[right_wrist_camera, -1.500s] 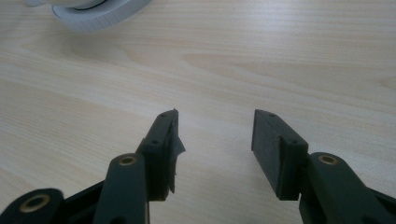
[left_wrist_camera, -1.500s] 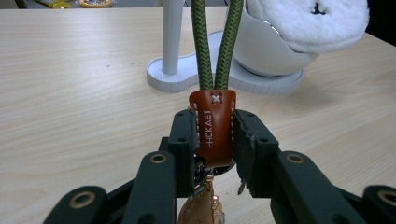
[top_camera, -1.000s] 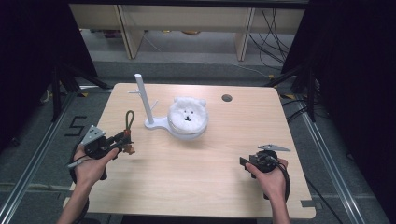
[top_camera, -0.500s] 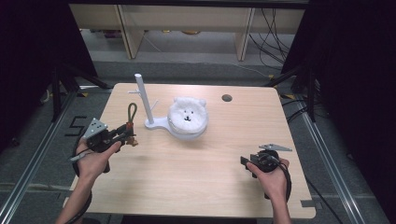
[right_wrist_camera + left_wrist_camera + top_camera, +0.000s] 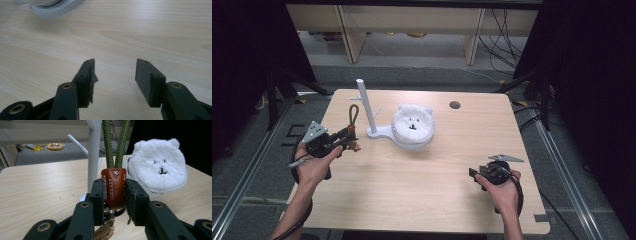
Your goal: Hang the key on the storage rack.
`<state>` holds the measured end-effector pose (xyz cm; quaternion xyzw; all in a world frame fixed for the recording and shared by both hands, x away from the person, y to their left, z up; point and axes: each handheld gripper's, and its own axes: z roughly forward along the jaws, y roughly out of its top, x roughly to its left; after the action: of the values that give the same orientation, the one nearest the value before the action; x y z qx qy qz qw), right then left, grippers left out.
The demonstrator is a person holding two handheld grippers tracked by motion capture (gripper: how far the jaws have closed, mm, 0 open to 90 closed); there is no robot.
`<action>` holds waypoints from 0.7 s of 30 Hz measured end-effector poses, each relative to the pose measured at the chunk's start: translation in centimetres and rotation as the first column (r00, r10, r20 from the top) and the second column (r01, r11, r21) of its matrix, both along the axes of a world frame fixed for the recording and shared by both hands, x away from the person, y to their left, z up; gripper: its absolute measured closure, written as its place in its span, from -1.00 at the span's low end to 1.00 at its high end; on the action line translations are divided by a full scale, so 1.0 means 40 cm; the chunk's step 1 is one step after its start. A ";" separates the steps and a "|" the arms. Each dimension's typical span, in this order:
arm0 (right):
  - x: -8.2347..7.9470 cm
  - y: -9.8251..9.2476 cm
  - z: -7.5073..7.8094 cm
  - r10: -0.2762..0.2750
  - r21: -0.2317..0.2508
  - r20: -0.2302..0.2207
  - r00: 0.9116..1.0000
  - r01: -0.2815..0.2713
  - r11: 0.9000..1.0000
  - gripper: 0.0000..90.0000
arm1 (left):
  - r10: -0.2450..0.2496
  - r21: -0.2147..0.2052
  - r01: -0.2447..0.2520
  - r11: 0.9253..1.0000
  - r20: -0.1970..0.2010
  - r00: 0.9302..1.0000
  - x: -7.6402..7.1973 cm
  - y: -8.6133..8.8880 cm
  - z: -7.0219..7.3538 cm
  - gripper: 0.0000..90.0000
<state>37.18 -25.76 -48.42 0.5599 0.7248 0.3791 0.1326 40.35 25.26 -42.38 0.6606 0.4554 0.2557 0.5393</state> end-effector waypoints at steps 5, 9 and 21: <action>-0.001 0.000 0.001 -0.007 0.000 -0.004 1.000 0.007 1.000 0.13 | 0.004 -0.006 -0.004 1.000 0.003 1.000 0.006 0.003 0.006 0.53; 0.001 -0.002 0.000 -0.009 -0.005 0.002 1.000 0.009 1.000 0.13 | 0.010 -0.005 -0.010 1.000 0.008 1.000 0.012 0.003 0.011 0.53; -0.001 -0.001 0.001 -0.006 -0.003 -0.002 1.000 0.006 1.000 0.11 | 0.026 0.003 -0.026 1.000 0.008 1.000 0.036 0.008 0.023 0.53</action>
<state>37.16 -25.81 -48.39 0.5621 0.7238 0.3772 0.1336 41.80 25.59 -41.46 0.6543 0.4611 0.2660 0.5371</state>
